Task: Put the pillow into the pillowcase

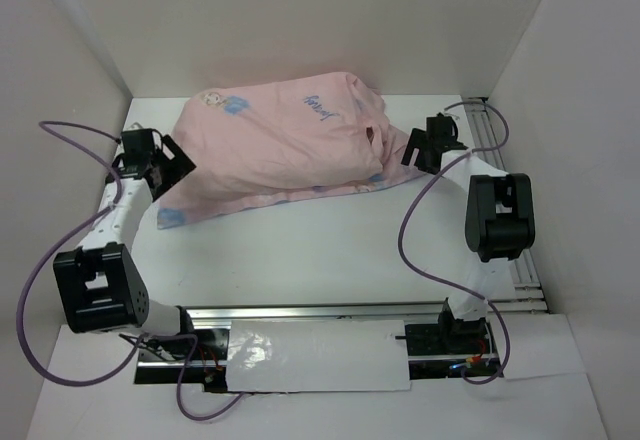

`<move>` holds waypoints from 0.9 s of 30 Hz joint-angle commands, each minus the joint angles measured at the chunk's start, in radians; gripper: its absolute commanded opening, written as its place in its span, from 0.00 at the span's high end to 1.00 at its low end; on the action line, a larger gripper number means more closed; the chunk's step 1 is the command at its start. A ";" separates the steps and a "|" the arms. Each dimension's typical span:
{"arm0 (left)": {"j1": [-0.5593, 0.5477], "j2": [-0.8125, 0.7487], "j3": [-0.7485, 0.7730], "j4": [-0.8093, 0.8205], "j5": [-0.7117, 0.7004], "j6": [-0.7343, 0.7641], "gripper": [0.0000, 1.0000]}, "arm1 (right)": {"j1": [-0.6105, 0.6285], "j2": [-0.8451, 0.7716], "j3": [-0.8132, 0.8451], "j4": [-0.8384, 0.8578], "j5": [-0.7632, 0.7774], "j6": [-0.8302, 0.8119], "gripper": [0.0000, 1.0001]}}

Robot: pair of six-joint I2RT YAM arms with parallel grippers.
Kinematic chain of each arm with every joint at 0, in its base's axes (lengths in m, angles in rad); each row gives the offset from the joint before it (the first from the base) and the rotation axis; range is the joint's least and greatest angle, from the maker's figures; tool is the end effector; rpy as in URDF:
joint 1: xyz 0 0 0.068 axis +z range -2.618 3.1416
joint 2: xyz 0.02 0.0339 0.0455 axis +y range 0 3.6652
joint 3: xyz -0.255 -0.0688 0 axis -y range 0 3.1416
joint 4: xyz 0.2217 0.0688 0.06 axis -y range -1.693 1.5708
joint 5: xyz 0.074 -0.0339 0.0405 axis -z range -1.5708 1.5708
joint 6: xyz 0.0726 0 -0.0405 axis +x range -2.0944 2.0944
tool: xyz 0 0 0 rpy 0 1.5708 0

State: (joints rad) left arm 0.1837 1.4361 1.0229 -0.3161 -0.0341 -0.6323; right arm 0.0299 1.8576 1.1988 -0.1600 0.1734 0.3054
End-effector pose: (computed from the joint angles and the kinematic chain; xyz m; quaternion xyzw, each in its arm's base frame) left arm 0.3163 0.0613 0.2345 -0.3685 0.8350 -0.0757 0.4016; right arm 0.4038 -0.0005 0.1635 0.1587 0.9135 -0.0184 0.3741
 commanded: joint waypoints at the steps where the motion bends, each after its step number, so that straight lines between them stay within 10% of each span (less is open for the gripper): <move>1: 0.049 -0.042 0.068 -0.187 -0.123 -0.039 0.00 | 0.004 -0.014 0.068 -0.001 0.049 -0.061 0.00; 27: 0.165 0.306 -0.040 0.006 -0.090 -0.052 0.06 | -0.005 0.026 0.084 -0.010 0.003 -0.052 0.00</move>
State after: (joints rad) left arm 0.3416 1.6798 0.9760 -0.3515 -0.1516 -0.6830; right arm 0.0299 1.9259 1.2934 -0.1738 0.1684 0.2562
